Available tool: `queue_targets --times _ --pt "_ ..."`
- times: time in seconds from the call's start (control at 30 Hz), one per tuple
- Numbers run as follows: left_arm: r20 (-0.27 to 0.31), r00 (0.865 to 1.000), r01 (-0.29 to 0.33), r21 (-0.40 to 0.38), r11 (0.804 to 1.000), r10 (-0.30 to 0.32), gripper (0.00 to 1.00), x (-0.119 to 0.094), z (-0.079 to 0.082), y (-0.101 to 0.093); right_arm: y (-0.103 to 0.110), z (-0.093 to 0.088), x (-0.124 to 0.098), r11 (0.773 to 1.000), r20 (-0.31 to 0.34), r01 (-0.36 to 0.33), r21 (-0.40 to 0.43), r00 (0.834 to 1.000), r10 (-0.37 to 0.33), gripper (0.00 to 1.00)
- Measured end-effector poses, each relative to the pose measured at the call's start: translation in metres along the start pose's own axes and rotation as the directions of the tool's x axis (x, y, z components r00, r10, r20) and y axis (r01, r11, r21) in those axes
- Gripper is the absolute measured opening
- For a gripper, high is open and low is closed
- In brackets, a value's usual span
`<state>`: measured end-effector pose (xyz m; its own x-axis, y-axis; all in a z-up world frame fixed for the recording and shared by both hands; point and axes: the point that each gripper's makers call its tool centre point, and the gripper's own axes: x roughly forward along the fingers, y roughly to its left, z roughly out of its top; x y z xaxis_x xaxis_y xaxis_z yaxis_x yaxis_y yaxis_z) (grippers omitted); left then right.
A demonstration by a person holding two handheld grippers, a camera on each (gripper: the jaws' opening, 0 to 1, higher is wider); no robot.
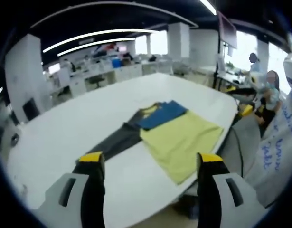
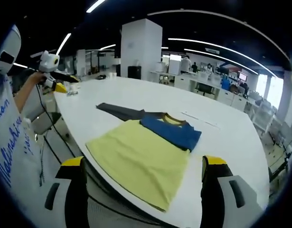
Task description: Fold the garment on the visible template until the final outline fits inside the template.
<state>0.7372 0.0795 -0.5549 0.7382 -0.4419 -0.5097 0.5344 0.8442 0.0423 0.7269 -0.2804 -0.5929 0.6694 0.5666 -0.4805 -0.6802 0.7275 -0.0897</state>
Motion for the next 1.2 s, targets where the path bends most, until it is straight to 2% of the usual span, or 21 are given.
queue_targets --times 0.33,0.7,0.77,0.97,1.03,1.2 --pt "-0.002 1.000 -0.022 -0.030 0.999 0.022 0.71 0.009 -0.013 0.036 0.010 0.003 0.008 1.000 0.006 0.021 0.009 1.000 -0.021 1.00" --pt "0.000 0.998 -0.063 -0.075 0.995 0.063 0.68 0.029 -0.018 0.082 0.012 0.007 0.009 0.999 0.001 0.045 0.018 0.999 -0.046 1.00" --pt "0.007 0.997 -0.080 -0.083 0.993 0.081 0.64 0.034 -0.019 0.090 0.010 0.007 0.009 0.998 0.000 0.057 0.021 0.998 -0.057 1.00" --pt "0.006 0.996 -0.084 -0.115 0.990 0.085 0.61 0.044 -0.024 0.105 0.009 0.008 0.008 0.997 -0.007 0.068 0.021 0.998 -0.068 1.00" --pt "0.001 0.995 -0.101 -0.138 0.985 0.102 0.60 0.047 -0.028 0.114 0.009 0.008 0.008 0.997 -0.009 0.070 0.021 0.998 -0.070 1.00" --pt "-0.025 0.990 -0.143 -0.141 0.980 0.141 0.57 0.051 -0.037 0.135 0.009 0.011 0.009 0.997 -0.009 0.073 0.012 0.997 -0.072 1.00"
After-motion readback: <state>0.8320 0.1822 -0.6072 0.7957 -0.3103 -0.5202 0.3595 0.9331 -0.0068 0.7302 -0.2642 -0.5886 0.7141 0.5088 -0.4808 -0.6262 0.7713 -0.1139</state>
